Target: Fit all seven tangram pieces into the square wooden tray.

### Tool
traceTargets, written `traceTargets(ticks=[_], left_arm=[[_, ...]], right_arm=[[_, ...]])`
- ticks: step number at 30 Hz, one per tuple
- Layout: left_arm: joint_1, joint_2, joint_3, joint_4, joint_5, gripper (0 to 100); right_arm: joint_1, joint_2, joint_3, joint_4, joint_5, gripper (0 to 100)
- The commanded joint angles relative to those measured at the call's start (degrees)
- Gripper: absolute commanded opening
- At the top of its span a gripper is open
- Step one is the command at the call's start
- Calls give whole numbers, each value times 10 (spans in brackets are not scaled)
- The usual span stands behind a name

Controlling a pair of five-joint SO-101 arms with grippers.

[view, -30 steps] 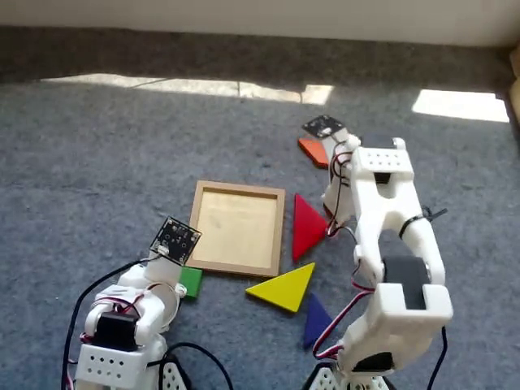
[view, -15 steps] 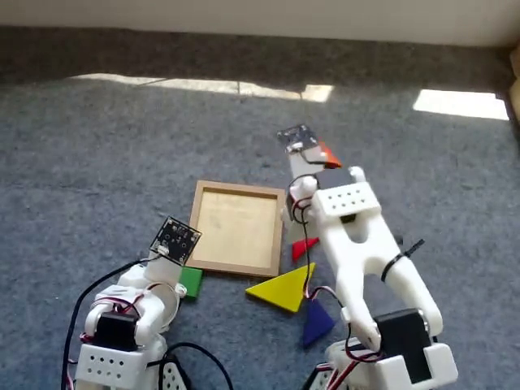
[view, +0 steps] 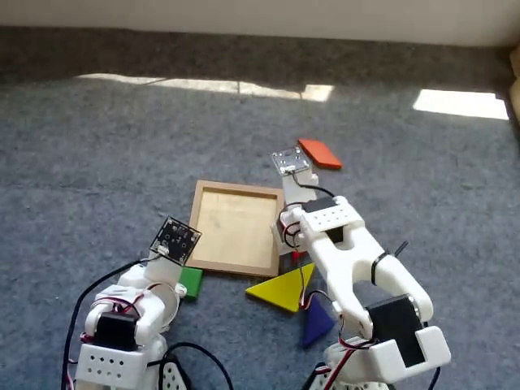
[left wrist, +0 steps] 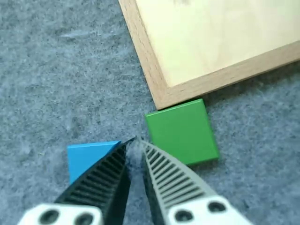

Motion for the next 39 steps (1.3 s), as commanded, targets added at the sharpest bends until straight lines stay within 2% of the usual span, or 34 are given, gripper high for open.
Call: traceTargets(ticks=[1, 6, 11, 16, 20, 27, 35, 39], left_arm=[[5, -20, 10, 4, -5, 7], [5, -20, 10, 4, -5, 7], [5, -20, 10, 4, -5, 7], [5, -20, 10, 4, -5, 7], [5, -20, 10, 4, -5, 7], [5, -20, 10, 4, -5, 7], [5, -20, 10, 4, -5, 7], [5, -20, 10, 4, -5, 7]], right_arm=[[-5, 13, -2, -8, 1, 335], [-6, 16, -2, -8, 2, 330], [-5, 15, 0, -8, 2, 235], [7, 3, 0, -3, 2, 233], [31, -71, 1, 33, 2, 233], [30, -206, 30, 51, 2, 231], [24, -227, 34, 49, -2, 238], [-1, -213, 35, 51, -3, 325]])
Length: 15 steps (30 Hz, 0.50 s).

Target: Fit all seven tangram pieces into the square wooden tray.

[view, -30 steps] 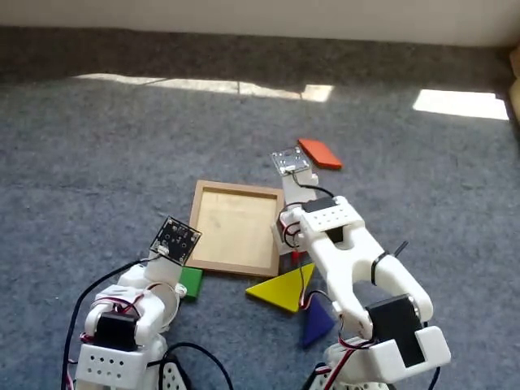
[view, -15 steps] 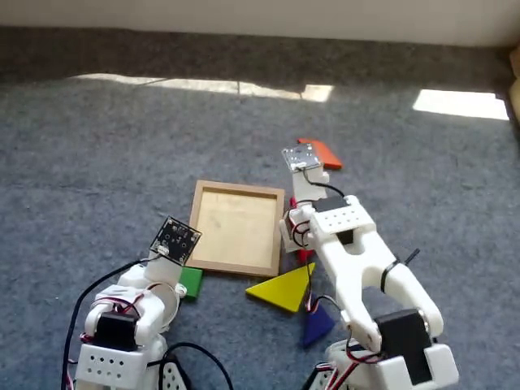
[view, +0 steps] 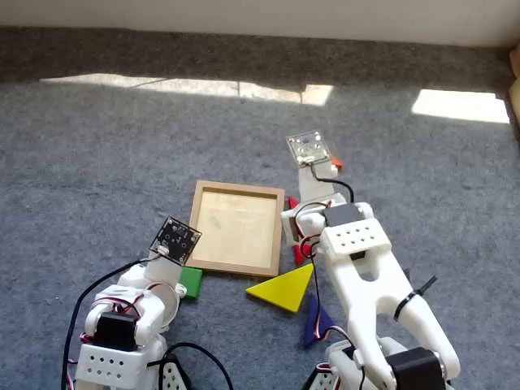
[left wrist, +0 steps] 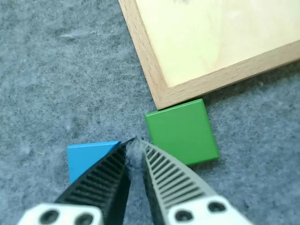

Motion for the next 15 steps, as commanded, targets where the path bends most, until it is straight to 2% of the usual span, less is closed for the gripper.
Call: traceTargets(ticks=[1, 9, 15], left_arm=[[5, -20, 10, 4, -5, 7], [5, -20, 10, 4, -5, 7], [5, -20, 10, 4, -5, 7]], right_arm=[[-27, 5, -5, 3, -4, 341], [-29, 175, -73, 3, -4, 344], [-29, 239, -112, 3, -4, 344]])
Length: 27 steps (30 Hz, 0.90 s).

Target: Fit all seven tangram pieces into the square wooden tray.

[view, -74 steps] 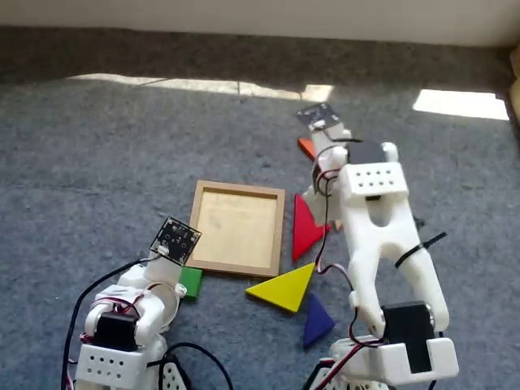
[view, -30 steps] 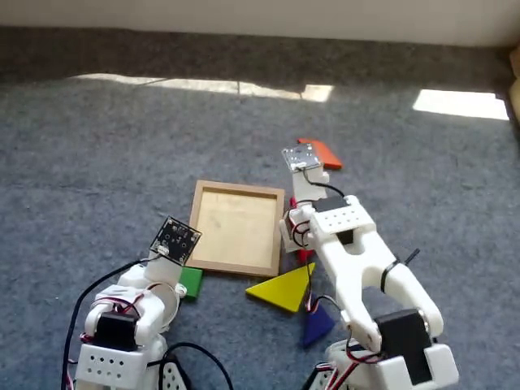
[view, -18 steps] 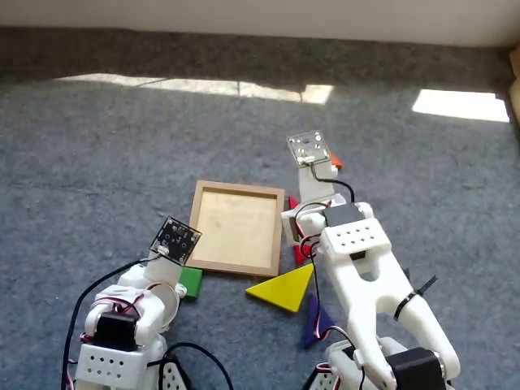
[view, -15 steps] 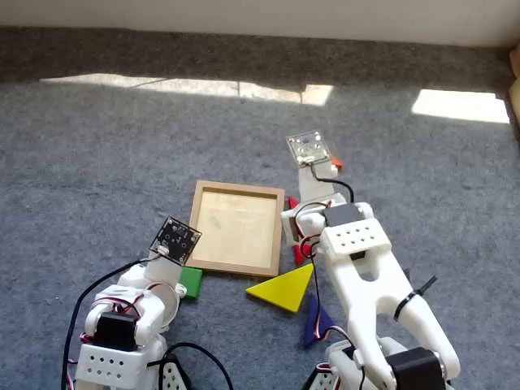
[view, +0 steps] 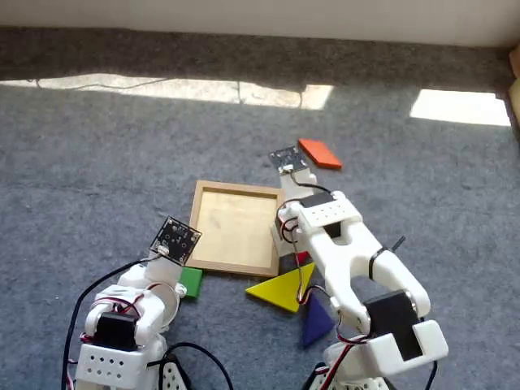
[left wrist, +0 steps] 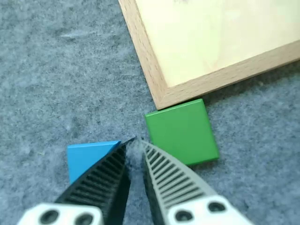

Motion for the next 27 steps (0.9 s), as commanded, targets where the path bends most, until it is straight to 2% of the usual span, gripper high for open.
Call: traceTargets(ticks=[1, 11, 16, 20, 27], left_arm=[[5, -20, 10, 4, -5, 7], [5, -20, 10, 4, -5, 7], [5, -20, 10, 4, -5, 7], [5, -20, 10, 4, -5, 7], [5, -20, 10, 4, -5, 7]], right_arm=[[-5, 20, -44, 2, -4, 344], [-5, 73, -64, 4, 0, 339], [-5, 78, -62, 4, 1, 215], [-5, 76, -61, 5, 1, 185], [-3, -48, -34, 36, 40, 166]])
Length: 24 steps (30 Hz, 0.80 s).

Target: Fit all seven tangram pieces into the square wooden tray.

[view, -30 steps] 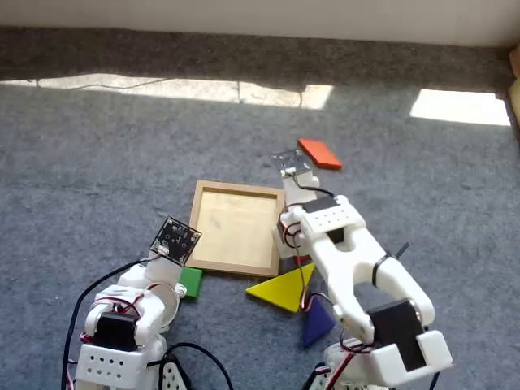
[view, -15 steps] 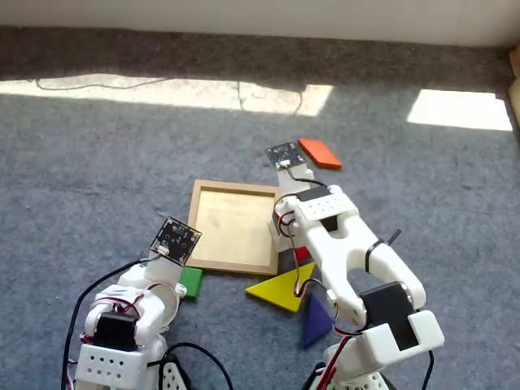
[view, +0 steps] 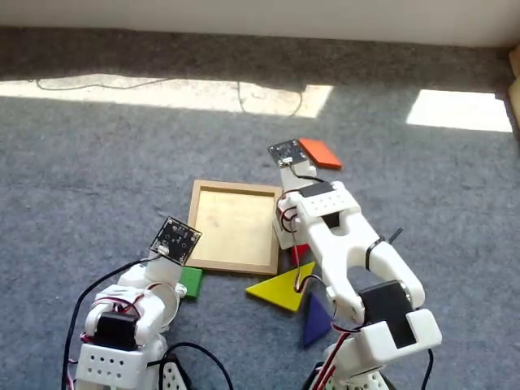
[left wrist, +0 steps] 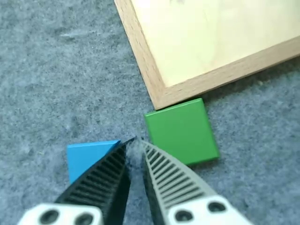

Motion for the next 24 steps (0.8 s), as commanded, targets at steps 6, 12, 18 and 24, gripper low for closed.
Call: traceTargets(ticks=[6, 12, 18, 24], left_arm=[[5, -20, 10, 4, -5, 7], [5, -20, 10, 4, -5, 7], [5, -20, 10, 4, -5, 7], [5, -20, 10, 4, -5, 7]], right_arm=[[0, -160, 52, 7, 15, 166], [0, -231, 73, 11, 40, 166], [-2, -250, 73, 11, 46, 171], [-4, -247, 95, 10, 46, 327]])
